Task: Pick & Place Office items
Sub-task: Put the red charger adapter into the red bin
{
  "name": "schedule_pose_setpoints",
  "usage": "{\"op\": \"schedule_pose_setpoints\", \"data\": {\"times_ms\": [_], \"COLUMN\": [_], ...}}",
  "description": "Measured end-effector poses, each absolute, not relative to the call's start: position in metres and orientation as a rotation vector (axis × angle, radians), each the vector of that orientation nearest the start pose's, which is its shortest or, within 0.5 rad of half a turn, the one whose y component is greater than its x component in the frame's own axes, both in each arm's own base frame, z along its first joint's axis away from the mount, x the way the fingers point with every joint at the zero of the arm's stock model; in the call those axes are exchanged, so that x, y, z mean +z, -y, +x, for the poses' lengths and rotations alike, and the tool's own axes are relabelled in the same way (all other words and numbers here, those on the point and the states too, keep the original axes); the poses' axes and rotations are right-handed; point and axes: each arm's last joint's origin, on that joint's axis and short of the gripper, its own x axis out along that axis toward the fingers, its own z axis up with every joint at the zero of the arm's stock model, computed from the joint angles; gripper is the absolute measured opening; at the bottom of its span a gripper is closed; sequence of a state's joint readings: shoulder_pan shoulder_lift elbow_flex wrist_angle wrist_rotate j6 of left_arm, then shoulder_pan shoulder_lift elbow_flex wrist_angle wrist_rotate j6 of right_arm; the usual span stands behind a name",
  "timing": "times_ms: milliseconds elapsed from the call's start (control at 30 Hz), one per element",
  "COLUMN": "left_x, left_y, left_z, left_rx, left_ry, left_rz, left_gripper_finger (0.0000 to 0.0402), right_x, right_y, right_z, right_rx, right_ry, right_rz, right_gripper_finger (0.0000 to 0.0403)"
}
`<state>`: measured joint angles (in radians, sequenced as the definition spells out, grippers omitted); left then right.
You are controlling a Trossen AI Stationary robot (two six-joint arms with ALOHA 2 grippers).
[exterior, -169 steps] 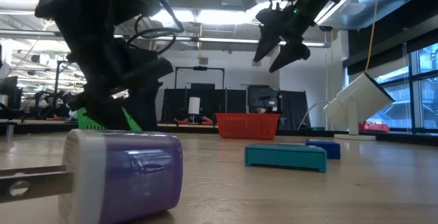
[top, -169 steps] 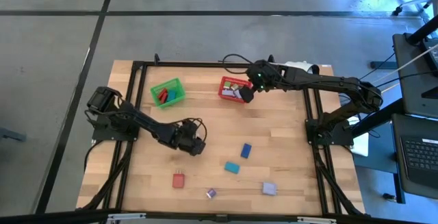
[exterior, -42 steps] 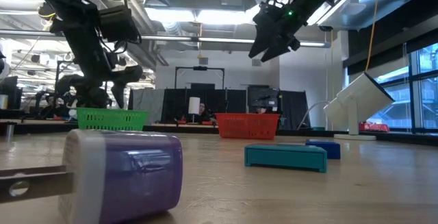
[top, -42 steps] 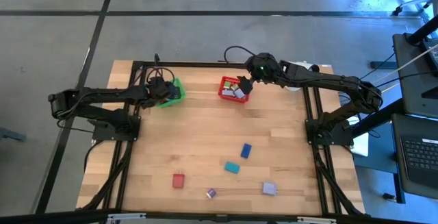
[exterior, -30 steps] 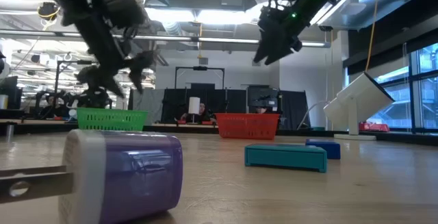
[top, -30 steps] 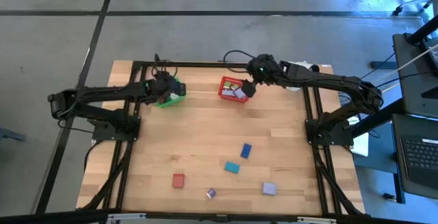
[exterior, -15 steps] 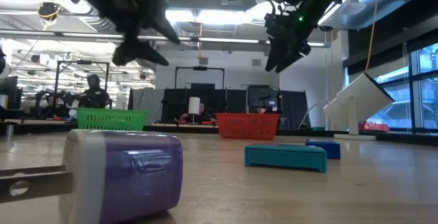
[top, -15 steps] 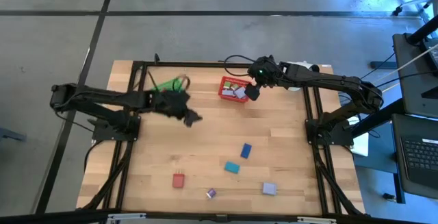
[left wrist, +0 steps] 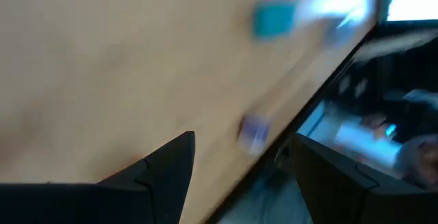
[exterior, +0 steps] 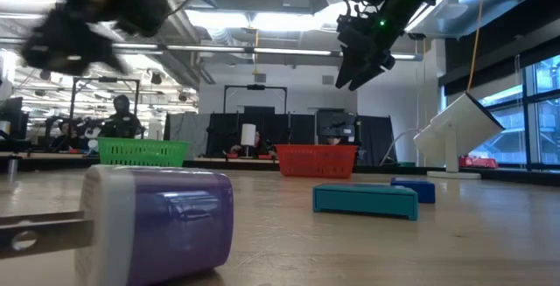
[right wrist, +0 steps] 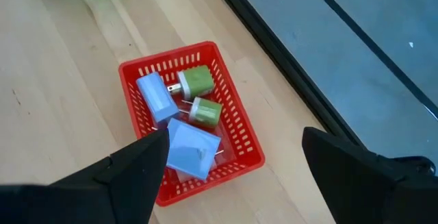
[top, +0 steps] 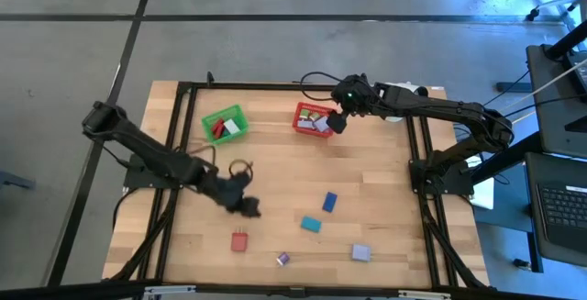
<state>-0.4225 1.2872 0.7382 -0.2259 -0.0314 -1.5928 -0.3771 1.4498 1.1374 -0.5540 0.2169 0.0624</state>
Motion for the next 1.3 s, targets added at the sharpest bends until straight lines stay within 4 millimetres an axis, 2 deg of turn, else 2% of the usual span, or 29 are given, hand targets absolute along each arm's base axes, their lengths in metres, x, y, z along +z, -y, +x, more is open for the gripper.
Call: {"op": "schedule_pose_setpoints", "data": {"times_ms": [200, 333, 533, 700, 967, 1200, 1300], "left_x": [0.194, 0.186, 0.17, 0.16, 0.151, 0.138, 0.137], "left_y": [0.133, 0.143, 0.145, 0.146, 0.148, 0.152, 0.152], "left_z": [0.237, 0.246, 0.252, 0.253, 0.256, 0.261, 0.262], "left_rx": [0.4, 0.474, 0.712, 0.825, 0.889, 0.892, 0.888], "left_ry": [-1.256, -1.364, -1.365, -1.37, -1.391, -1.402, -1.402], "left_rz": [-1.343, -1.404, -1.556, -1.598, -1.638, -1.639, -1.642], "left_gripper_finger": [0.0235, 0.0235, 0.0243, 0.0262, 0.0283, 0.0276, 0.0261], "right_x": [0.274, 0.276, 0.279, 0.281, 0.28, 0.28, 0.28], "right_y": [0.117, 0.118, 0.118, 0.116, 0.116, 0.116, 0.116], "right_z": [0.279, 0.28, 0.285, 0.287, 0.287, 0.287, 0.287], "right_rx": [-0.576, -0.573, -0.523, -0.449, -0.434, -0.433, -0.431], "right_ry": [-0.861, -0.841, -0.781, -0.754, -0.765, -0.766, -0.769], "right_rz": [0.111, 0.101, 0.118, 0.123, 0.097, 0.096, 0.079], "right_gripper_finger": [0.0336, 0.0336, 0.0336, 0.0336, 0.0336, 0.0336, 0.0336]}}
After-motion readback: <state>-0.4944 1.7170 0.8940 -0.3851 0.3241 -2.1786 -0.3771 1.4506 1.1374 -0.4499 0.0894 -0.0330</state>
